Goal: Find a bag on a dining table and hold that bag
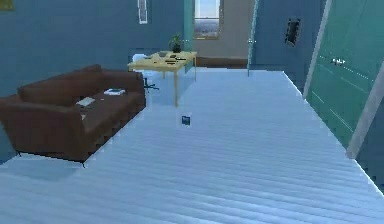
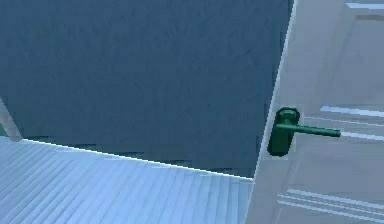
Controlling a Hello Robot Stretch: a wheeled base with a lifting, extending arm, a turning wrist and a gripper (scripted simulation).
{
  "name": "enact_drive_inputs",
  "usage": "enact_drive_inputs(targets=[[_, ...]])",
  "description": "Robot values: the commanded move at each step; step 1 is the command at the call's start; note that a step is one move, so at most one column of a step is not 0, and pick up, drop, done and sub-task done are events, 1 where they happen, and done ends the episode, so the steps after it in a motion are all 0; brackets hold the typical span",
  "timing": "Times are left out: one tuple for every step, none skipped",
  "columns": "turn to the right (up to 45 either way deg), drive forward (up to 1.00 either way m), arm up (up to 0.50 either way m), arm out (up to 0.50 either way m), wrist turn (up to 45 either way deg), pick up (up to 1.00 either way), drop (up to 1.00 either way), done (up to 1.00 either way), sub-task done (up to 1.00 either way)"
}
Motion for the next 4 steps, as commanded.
enact_drive_inputs(targets=[[0.0,0.05,0.0,0.0,0.0,0.0,0.0,0.0,0.0],[15.0,0.0,0.0,0.0,0.0,0.0,0.0,0.0,0.0],[0.0,1.0,0.0,0.0,0.0,0.0,0.0,0.0,0.0],[0.0,1.0,0.0,0.0,0.0,0.0,0.0,0.0,0.0]])
